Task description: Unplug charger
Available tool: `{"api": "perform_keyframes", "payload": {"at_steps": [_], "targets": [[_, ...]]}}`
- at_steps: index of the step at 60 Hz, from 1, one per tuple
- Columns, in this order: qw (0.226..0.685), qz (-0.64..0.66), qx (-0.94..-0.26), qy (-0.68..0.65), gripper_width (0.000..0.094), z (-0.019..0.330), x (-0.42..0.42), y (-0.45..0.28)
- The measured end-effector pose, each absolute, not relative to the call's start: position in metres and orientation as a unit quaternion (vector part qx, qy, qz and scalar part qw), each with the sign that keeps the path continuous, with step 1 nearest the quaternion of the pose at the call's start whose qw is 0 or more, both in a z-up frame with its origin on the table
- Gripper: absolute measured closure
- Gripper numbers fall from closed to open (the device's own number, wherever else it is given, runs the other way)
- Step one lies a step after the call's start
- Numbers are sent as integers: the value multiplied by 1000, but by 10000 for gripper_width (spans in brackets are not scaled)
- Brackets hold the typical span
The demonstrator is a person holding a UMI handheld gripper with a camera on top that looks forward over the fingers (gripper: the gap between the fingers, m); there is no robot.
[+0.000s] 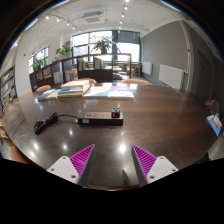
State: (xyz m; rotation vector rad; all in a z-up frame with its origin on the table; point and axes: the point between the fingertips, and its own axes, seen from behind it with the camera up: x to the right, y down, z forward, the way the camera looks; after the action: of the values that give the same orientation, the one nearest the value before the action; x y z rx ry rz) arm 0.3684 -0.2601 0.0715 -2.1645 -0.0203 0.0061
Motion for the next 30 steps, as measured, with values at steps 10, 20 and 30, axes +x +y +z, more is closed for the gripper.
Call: {"api": "perform_keyframes", "payload": {"at_steps": [10, 20, 30], "targets": [[468, 5, -883, 16, 228, 52, 381, -160], [471, -1, -882, 9, 233, 36, 381, -74], [480, -4, -877, -1, 415, 26, 377, -26]]}}
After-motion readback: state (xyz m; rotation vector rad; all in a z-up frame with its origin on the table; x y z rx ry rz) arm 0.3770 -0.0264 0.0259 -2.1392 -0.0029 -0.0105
